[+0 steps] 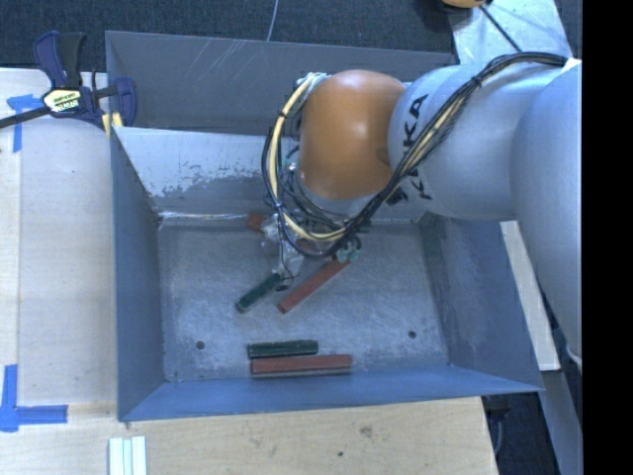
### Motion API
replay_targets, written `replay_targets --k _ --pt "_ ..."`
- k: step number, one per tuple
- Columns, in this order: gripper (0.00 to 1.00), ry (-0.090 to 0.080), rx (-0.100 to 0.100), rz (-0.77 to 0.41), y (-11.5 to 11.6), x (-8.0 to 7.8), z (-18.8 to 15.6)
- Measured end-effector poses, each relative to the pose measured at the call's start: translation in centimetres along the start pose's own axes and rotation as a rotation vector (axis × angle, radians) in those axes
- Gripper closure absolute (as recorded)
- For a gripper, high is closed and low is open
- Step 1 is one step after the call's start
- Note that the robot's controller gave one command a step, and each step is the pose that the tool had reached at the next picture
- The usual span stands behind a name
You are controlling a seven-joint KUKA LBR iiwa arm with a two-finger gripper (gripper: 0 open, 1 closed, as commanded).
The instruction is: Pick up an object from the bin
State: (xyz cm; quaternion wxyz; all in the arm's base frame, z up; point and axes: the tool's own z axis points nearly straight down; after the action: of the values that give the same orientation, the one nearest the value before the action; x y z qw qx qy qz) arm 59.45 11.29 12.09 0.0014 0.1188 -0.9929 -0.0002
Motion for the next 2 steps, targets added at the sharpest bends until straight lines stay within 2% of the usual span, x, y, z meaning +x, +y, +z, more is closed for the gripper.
replay_targets --k 1,2 --pt "0.0 -0.008 0.0 0.025 1.69 -1.46 -2.88" --pt "0.0 -0.008 0.0 0.025 1.66 -1.45 -2.87"
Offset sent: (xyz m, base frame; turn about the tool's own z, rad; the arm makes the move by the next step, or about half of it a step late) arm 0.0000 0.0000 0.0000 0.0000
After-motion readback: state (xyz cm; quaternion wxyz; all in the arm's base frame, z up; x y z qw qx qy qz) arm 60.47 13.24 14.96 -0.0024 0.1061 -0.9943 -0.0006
